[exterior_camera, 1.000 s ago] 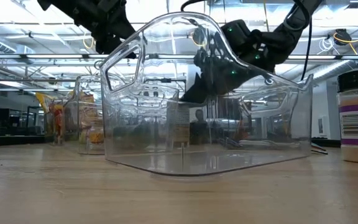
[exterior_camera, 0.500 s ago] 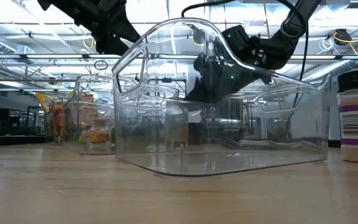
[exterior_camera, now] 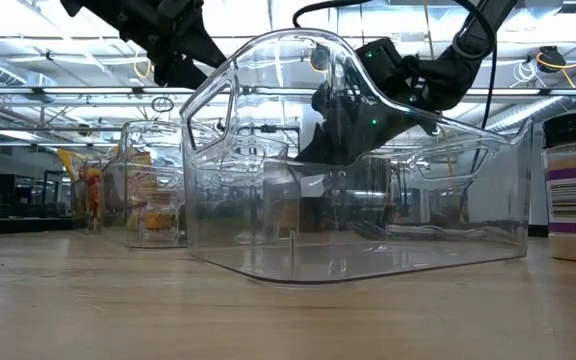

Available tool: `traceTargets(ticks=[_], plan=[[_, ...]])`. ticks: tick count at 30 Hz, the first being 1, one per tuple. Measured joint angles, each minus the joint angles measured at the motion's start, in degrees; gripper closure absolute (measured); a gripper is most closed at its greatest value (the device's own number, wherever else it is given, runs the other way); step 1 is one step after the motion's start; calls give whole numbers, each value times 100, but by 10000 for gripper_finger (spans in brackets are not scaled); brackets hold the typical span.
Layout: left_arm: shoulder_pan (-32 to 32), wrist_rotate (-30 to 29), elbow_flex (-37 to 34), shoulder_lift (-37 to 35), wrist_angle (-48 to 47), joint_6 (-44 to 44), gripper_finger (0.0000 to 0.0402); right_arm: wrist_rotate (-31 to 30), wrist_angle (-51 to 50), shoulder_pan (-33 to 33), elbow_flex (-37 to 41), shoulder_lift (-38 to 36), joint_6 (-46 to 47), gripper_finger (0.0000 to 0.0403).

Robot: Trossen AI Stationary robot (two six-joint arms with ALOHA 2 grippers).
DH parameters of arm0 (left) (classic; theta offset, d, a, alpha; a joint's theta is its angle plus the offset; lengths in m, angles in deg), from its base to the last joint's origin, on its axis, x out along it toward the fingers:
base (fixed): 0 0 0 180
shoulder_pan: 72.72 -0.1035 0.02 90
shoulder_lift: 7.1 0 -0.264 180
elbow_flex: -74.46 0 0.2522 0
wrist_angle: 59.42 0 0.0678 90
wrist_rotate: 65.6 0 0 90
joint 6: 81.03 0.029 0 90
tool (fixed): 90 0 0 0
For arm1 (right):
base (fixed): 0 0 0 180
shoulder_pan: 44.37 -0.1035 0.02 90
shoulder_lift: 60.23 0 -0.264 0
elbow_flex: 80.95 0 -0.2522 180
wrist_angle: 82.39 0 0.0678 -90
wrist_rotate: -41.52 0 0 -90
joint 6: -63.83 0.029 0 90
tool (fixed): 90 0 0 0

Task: Pick & Place Food Item
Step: Put the gold seasoning bottle into the middle transparent bin

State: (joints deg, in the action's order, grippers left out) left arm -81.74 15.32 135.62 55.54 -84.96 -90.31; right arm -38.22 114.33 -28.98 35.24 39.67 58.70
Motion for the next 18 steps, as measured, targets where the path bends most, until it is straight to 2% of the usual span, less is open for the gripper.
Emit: traceTargets(ticks=[9, 18], plan=[[4, 0, 0, -2, 2, 0, 39, -7, -402, 13, -4, -374, -143, 177], [4, 2, 0, 0, 1, 2, 39, -422, -1029, 15, -13, -385, -288, 194]])
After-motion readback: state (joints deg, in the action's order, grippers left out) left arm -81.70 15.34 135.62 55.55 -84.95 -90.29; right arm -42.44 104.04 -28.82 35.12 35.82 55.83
